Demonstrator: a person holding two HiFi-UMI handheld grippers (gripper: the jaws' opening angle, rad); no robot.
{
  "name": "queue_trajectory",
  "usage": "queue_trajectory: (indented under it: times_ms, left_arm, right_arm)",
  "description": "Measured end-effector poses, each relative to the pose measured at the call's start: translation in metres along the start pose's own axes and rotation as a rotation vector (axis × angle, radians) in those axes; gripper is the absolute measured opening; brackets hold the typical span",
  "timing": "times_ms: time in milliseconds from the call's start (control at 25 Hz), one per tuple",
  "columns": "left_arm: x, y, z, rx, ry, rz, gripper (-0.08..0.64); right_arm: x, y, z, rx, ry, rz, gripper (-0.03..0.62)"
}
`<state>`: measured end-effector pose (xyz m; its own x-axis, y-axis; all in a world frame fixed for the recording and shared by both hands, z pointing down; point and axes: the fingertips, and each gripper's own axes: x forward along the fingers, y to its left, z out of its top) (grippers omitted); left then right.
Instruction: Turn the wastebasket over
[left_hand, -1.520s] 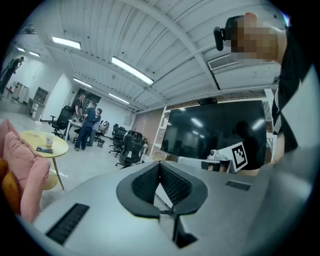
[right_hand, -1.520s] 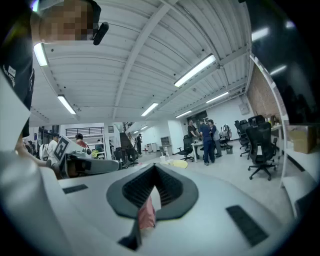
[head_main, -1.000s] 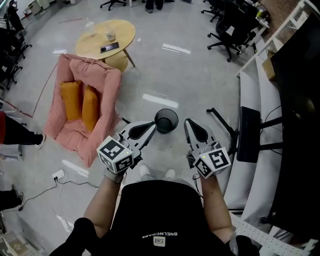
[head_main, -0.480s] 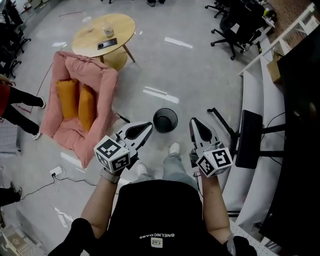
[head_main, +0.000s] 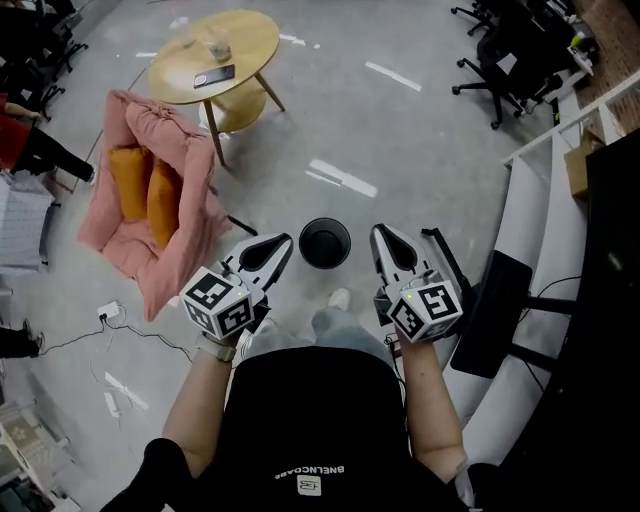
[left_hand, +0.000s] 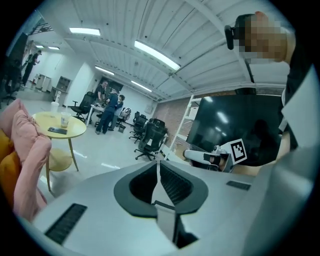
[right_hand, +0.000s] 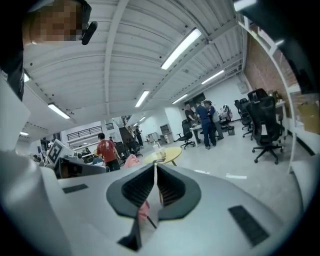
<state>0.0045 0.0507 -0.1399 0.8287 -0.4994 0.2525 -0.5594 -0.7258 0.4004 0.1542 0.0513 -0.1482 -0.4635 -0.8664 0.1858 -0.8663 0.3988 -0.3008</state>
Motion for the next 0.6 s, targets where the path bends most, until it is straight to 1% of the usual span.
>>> queue_trajectory:
  times_ms: [160,280,480,600]
  left_arm:
    - [0.017,0.015,-0.016,-0.037,0.023,0.101,0.017]
    - [0.026,0.032,-0.033,-0.08,0.04,0.161,0.017]
    - [0.04,0.065,-0.078,-0.152,0.089,0.208,0.029]
    - [0.046,0.088,-0.113,-0.199,0.138,0.217,0.075]
  right_arm:
    - [0.011,-0.03,-0.017,0.022,0.055,0.035,0.013]
    - [0.022,-0.047,-0.037,0.027,0.115,0.046,0.014]
    - [0.047,-0.076,-0.083,0.037,0.219,0.031,0.015]
    - [0.064,-0.09,-0.117,0.049,0.281,0.012,0.015]
